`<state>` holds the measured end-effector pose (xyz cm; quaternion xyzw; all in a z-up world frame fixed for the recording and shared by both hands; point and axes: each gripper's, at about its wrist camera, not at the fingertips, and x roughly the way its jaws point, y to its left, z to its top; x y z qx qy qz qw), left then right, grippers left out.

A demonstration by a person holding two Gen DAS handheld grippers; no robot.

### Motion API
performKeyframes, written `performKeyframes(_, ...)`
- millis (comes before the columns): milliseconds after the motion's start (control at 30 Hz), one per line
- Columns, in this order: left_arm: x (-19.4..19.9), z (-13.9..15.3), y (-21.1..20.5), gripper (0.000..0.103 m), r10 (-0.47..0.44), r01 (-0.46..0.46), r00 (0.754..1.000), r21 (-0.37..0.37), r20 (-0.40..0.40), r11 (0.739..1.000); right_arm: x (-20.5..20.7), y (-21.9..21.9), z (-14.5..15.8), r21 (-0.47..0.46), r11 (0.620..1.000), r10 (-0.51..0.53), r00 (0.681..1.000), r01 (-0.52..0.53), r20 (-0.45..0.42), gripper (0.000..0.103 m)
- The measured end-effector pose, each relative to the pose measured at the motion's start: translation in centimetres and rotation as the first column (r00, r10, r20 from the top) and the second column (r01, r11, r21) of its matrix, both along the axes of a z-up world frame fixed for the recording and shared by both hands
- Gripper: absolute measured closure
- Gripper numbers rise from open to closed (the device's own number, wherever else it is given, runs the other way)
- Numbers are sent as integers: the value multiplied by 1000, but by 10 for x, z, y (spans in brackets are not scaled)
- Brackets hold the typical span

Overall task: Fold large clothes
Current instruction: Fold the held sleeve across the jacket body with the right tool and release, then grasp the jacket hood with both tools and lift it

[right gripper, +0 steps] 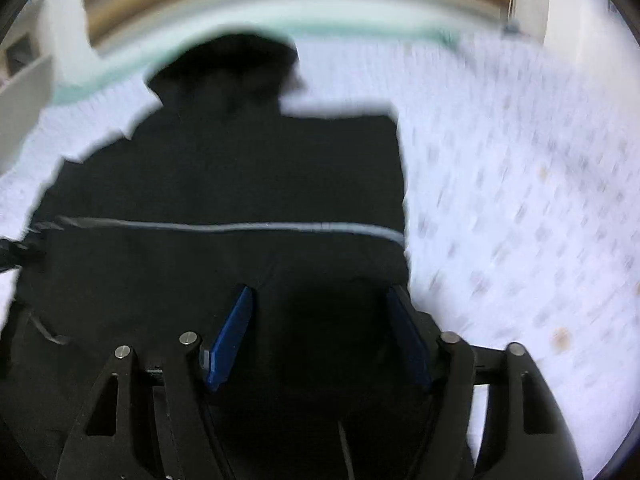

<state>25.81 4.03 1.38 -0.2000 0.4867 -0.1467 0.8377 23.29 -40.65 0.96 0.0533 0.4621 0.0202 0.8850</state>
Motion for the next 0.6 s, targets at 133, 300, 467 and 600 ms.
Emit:
performKeyframes(133, -33, 40, -1, 64, 35, -45, 995, 105, 94, 993, 2, -27, -11, 140, 988, -67, 998, 69, -24, 13)
performKeyframes(300, -40, 98, -37, 47, -73, 21, 961, 194, 266, 981, -22, -24, 14, 41, 989, -145, 983, 141, 117, 22)
performKeyframes(467, -2, 72, -70, 47, -145, 111, 964, 158, 224, 981, -39, 20, 78, -56, 998, 6, 948, 13, 318, 28)
performKeyframes(600, 42, 1, -84, 52, -103, 112, 993, 224, -51, 968, 5, 51, 63, -60, 989, 143, 985, -138, 93, 30)
